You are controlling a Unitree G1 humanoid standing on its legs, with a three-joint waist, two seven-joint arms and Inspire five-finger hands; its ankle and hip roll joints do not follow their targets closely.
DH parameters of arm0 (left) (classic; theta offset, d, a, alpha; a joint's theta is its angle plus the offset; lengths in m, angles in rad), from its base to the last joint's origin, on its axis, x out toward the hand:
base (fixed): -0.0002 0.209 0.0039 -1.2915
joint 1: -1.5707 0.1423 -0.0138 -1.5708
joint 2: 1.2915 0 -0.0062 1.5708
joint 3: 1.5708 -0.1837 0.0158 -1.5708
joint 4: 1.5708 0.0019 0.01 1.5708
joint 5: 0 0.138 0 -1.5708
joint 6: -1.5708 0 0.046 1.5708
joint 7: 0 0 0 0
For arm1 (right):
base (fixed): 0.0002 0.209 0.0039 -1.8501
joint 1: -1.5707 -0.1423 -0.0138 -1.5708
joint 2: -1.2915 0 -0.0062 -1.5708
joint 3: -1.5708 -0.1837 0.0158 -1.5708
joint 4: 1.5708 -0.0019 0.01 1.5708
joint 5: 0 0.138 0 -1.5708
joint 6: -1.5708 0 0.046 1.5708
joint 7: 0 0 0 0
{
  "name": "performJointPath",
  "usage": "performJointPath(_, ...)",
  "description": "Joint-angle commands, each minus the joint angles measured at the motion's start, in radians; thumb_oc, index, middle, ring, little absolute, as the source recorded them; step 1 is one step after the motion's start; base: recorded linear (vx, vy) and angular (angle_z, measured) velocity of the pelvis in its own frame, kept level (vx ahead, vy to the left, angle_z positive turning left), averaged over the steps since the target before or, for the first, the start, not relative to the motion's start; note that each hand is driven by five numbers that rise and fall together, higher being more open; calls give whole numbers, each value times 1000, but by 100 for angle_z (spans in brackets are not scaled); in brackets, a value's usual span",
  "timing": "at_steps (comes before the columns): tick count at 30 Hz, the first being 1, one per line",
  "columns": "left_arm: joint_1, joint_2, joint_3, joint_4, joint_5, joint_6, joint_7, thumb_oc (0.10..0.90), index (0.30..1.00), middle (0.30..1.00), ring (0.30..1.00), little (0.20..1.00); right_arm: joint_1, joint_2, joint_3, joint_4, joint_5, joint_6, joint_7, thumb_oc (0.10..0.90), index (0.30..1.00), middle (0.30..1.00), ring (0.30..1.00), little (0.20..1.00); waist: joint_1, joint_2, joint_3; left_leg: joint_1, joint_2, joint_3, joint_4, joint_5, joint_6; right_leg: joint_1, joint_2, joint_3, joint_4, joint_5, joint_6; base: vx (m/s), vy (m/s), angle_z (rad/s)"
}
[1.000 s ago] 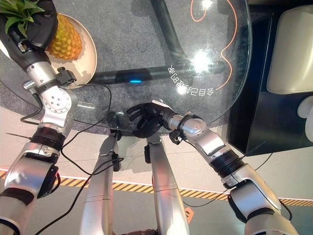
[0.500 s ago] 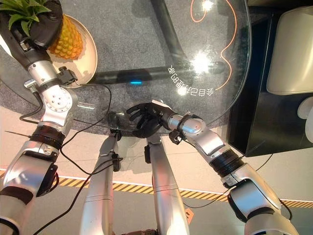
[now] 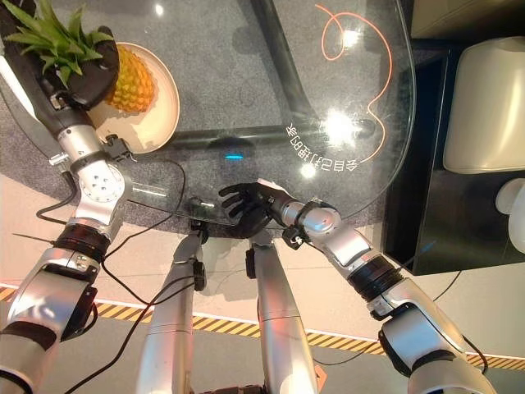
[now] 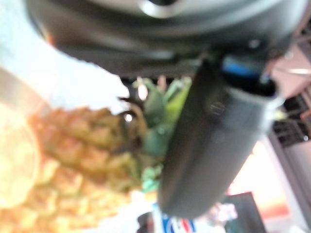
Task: Pick up the fruit to the plate
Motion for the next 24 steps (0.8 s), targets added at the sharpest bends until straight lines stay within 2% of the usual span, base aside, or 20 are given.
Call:
performJointPath(1,1,34,60,-65,15,-53,7,800,900,900,900,900,89,54,40,-33,-24,0,-5,800,900,900,900,900,13,0,-21,16,-54,-7,87,-77,-18,59,1,-19,-130,49,46,-11,-53,2)
performJointPath(8,49,42,74,-84,-23,-34,-47,800,900,900,900,900,117,54,37,-44,-32,-18,-12,800,900,900,900,900,19,0,-21,49,-50,-12,73,-74,-17,96,4,-33,-133,36,41,-14,-74,4)
performJointPath(24,133,72,94,-94,-202,28,-268,800,900,900,900,900,174,34,21,-87,-37,-33,-34,800,900,900,900,900,19,10,-21,124,-43,-17,37,-62,-17,179,7,-40,-158,23,34,-3,-48,0)
